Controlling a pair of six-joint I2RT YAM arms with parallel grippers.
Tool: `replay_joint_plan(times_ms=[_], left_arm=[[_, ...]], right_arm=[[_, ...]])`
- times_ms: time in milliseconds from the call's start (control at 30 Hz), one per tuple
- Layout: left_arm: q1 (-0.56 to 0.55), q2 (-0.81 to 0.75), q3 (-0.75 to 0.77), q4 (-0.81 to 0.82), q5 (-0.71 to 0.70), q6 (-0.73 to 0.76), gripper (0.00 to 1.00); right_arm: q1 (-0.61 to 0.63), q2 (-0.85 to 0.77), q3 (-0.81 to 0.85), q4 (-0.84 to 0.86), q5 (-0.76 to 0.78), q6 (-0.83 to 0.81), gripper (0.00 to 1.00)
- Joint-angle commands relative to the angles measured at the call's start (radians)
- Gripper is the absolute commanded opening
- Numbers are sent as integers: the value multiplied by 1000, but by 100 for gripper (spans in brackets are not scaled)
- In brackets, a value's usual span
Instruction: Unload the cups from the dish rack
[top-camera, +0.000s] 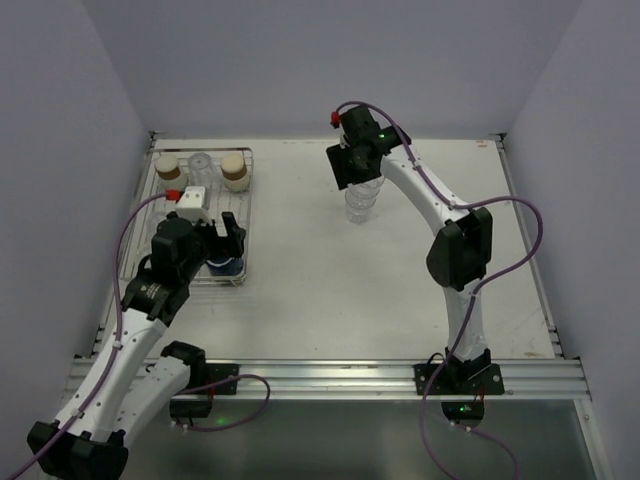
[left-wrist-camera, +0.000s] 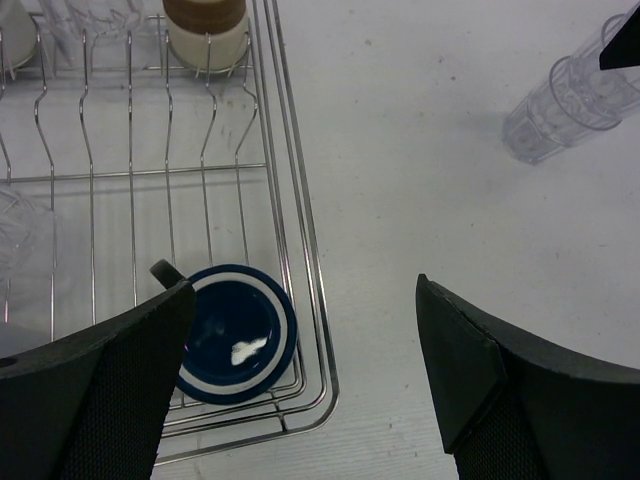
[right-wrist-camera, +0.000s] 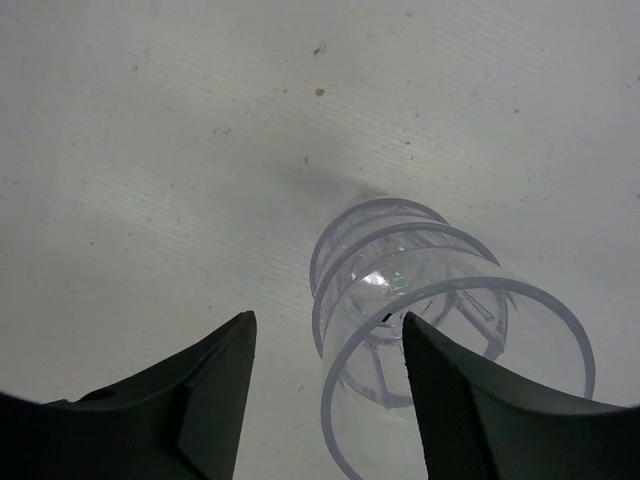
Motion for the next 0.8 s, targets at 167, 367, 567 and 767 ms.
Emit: replay_joint_plan(times_ms=[167,367,567,767], left_arm=[[8,108,157,21,-103,-73,93],[8,215,229,113,-171,-175,90],[75,480,404,135,-257,-181,89],[207,751,550,232,-259,-129,89]], right_arm=[[30,-278,-109,142,-82,-2,75],[49,-591,-485,434,-185,102,75],[52,-838,-912,805,-346,282,71],[81,-935,-1052,920,-441,351,69]])
